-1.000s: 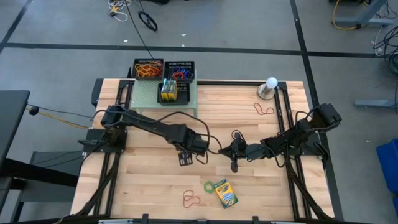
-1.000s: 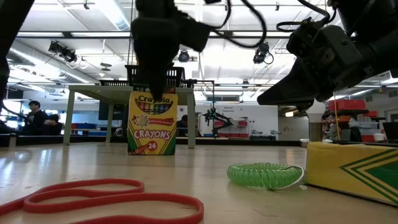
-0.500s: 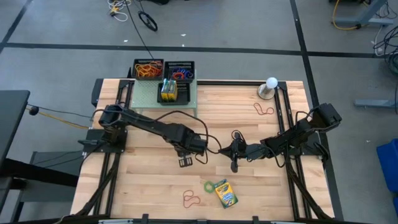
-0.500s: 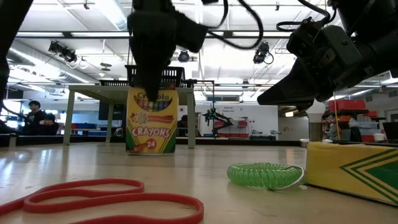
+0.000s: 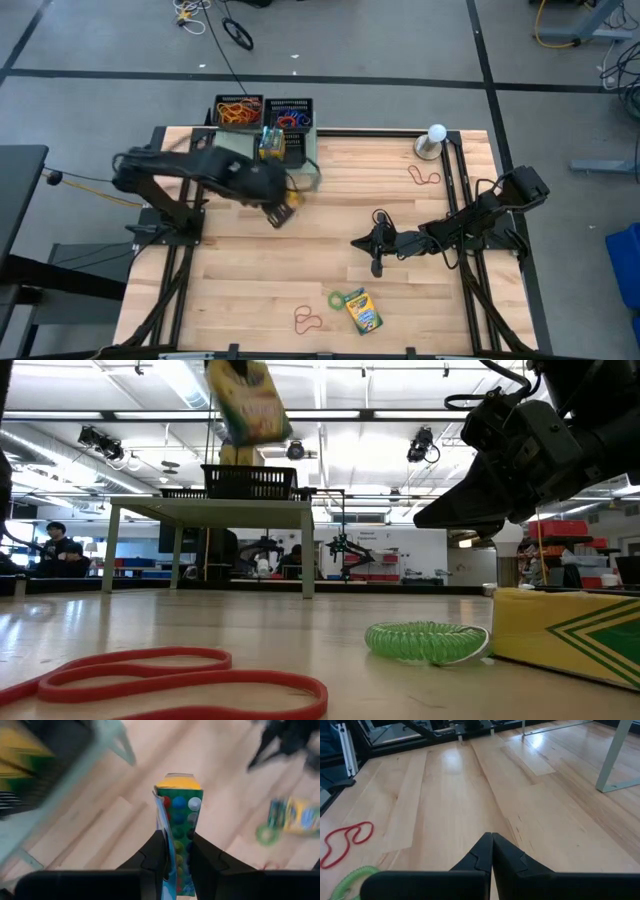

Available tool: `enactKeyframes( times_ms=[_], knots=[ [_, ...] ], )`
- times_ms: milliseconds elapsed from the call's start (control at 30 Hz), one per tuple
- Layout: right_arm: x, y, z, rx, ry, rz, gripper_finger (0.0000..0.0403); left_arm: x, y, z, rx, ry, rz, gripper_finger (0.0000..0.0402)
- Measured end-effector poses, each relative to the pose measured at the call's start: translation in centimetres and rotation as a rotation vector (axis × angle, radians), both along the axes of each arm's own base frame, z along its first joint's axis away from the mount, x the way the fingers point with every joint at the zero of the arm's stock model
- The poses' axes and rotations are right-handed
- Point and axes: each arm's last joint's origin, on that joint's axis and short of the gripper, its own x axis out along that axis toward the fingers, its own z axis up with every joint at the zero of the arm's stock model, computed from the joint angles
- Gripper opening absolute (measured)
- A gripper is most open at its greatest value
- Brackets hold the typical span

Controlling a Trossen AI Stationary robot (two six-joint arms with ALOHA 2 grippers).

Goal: Pick & Place Office Desk Supplies
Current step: Put the crayon box into the bottom black bin on the shelf

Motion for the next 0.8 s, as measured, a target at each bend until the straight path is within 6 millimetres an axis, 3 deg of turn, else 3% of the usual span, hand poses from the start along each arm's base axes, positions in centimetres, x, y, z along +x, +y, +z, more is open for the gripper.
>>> enactKeyframes(
  times_ms=[167, 333, 567, 800],
  knots=[
    [0.0, 0.0, 0.1, 0.004, -0.008, 0.000, 0.0011, -3.3, 1.4, 4.2, 0.036, -0.187, 0.138, 0.0071],
    [0.1, 0.1, 0.4, 0.017, -0.040, 0.000, 0.0011, -4.0, 4.4, 6.6, 0.081, -0.289, 0.278, 0.0071],
    [0.2, 0.2, 0.6, 0.038, -0.065, 0.029, 0.0011, -3.0, 10.1, 6.0, 0.001, -0.255, 0.479, 0.0071],
    [0.2, 0.2, 0.6, 0.039, -0.065, 0.032, 0.0011, -1.2, 12.3, 4.3, -0.003, -0.200, 0.563, 0.0071]
  ],
)
